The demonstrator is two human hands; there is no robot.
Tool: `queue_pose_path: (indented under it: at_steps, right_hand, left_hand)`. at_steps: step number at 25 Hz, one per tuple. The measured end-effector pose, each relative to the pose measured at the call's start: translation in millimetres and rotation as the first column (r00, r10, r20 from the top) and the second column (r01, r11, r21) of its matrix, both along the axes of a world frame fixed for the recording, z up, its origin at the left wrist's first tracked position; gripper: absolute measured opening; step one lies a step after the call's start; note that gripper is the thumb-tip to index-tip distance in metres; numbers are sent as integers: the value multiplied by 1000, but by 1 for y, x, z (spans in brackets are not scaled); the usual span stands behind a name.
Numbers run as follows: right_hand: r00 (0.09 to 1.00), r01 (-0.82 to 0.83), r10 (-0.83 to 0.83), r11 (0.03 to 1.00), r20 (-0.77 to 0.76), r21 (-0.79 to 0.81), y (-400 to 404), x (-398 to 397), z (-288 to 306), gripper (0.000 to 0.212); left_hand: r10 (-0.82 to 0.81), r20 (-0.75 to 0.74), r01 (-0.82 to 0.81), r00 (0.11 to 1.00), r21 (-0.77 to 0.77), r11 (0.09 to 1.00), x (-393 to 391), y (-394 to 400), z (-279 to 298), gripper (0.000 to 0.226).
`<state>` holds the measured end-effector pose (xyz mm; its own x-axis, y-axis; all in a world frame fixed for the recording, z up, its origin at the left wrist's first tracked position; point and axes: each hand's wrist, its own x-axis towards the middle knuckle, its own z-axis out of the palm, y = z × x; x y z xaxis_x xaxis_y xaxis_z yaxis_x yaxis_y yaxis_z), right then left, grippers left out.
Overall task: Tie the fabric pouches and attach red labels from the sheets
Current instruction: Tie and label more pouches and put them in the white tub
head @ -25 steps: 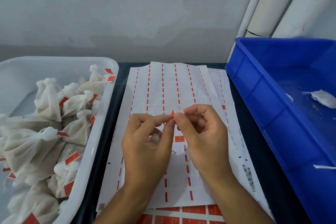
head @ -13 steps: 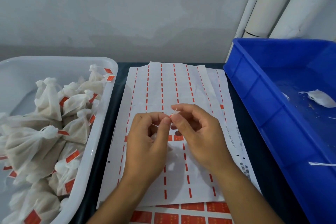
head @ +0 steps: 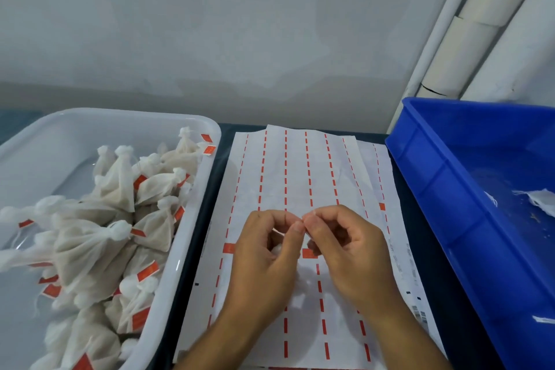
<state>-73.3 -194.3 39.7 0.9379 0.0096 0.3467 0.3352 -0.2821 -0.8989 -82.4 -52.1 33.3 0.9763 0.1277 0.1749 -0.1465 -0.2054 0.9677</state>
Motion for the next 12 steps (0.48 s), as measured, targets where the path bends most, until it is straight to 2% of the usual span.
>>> queue_pose_path:
  at_steps: [1,5,9,12]
  right_hand:
    - [999,27,-26,1000,20,-16,2,1,2,9]
    - [989,98,-88,992,118,-77,12,15,23,8]
    - [982,46,-29,995,189,-87,47,43,68,12]
    - [983,-45,45,999,178,-5,84,76,99,15]
  left_hand:
    - [-15,-10,15,1000,-21,1000,0,1,1,4]
    - [34,4,-33,999,-158,987,-2,2,7,35]
    - [184,-175,-233,967,-327,916,7,6,11,33]
    - [190,-242,-266,951,-336,903,13,9,9,32]
